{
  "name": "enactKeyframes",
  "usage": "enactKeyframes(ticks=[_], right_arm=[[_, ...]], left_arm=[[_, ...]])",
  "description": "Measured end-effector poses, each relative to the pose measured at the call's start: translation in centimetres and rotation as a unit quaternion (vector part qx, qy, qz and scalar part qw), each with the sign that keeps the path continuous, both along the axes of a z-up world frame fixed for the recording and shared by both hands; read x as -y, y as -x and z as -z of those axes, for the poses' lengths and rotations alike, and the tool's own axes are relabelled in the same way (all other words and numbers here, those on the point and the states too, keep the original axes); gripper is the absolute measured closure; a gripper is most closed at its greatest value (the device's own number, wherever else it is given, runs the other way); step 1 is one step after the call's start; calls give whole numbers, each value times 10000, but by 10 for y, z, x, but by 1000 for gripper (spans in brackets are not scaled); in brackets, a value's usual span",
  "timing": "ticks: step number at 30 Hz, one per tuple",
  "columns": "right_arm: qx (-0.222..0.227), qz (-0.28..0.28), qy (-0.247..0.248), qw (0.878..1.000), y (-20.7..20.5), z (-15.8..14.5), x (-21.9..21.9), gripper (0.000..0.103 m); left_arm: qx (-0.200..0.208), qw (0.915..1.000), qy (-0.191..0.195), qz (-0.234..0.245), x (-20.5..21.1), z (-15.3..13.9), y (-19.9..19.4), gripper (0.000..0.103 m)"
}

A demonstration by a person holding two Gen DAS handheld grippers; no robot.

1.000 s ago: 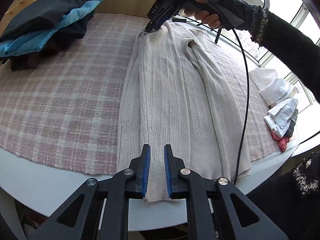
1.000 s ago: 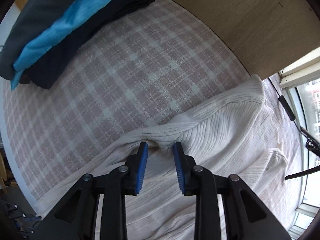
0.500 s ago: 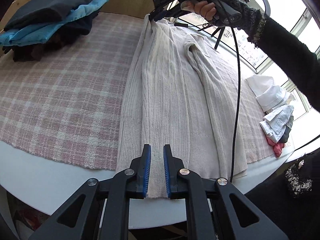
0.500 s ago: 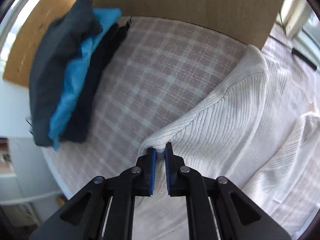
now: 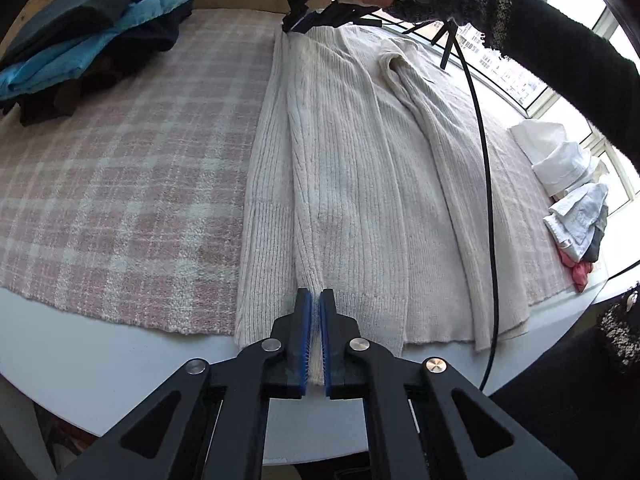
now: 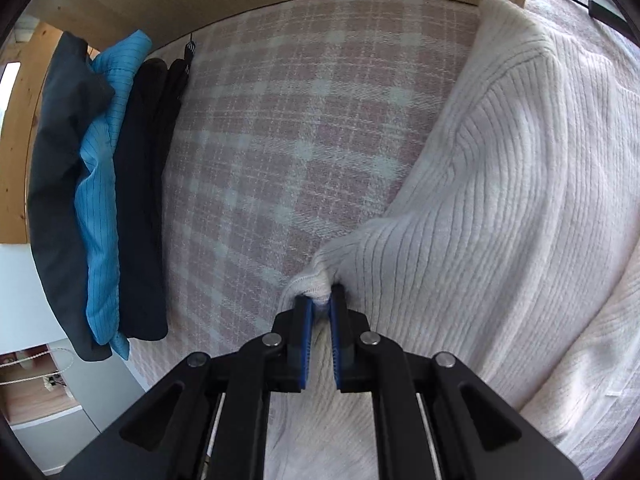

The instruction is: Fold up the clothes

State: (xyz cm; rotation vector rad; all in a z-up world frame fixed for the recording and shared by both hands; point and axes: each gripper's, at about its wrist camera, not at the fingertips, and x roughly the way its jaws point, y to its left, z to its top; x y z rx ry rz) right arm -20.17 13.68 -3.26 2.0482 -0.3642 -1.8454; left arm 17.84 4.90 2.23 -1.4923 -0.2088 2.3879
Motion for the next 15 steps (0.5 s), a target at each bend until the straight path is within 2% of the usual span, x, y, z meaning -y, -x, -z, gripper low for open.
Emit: enactKeyframes(ticks=[1, 4, 7, 9, 12, 14, 15], right_arm=[[52, 75, 88, 9999, 3, -1, -4, 95], [175, 178, 256, 9994, 11, 0, -13, 95], [192, -2, 280, 9994, 13, 5, -11, 94], [144, -331, 132, 9993, 11, 0, -9, 92], [-305, -813, -324, 9957, 2, -27, -3, 87], [-743, -1262, -718, 9866, -13, -46, 6, 76], [-900, -1494, -853, 9810, -19, -52, 11, 74]], left_arm=[[-121, 9998, -93, -106, 6, -8, -2, 99], [-504, 9969, -24, -603, 27, -27, -6, 99], [25, 9980, -160, -608, 33, -2, 1, 99], [261, 9986, -72, -450, 24, 10, 3, 98], [189, 9995, -15, -253, 13, 5, 1, 99], [183, 9995, -44, -251, 12, 4, 2, 99], [183, 9995, -60, -253, 12, 3, 3, 99]])
